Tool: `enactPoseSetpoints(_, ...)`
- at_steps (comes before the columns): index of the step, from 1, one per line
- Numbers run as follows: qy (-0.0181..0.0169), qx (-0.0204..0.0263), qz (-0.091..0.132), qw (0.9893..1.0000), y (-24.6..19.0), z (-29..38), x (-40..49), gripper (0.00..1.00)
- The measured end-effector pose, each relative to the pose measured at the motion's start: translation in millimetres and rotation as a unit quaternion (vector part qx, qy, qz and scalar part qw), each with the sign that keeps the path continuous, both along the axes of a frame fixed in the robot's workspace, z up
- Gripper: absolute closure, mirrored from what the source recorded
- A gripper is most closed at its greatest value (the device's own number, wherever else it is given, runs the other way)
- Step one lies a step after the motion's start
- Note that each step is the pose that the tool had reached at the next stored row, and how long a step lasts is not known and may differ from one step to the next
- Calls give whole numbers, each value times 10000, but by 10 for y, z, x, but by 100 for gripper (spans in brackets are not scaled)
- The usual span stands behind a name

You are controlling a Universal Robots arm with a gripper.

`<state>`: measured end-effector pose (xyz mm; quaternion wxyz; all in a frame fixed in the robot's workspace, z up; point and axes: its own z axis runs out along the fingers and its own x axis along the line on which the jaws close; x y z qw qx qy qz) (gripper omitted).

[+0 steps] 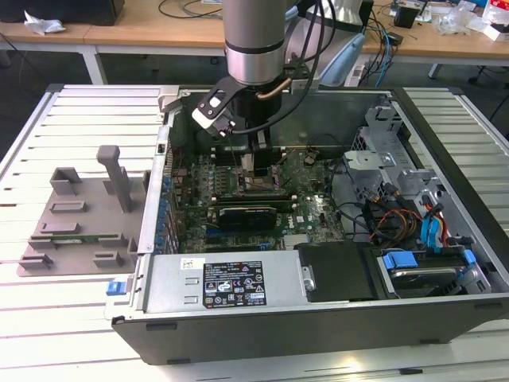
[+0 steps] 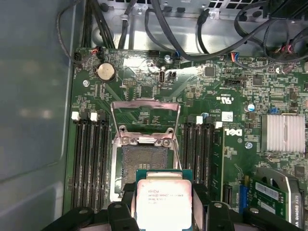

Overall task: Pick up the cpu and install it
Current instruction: 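Place the cpu into insertion slot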

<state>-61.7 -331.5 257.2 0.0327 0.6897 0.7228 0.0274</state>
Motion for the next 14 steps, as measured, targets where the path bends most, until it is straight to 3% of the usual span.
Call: enactPoseSetpoints(14,-1,1,0,10000,81,-71,0,45)
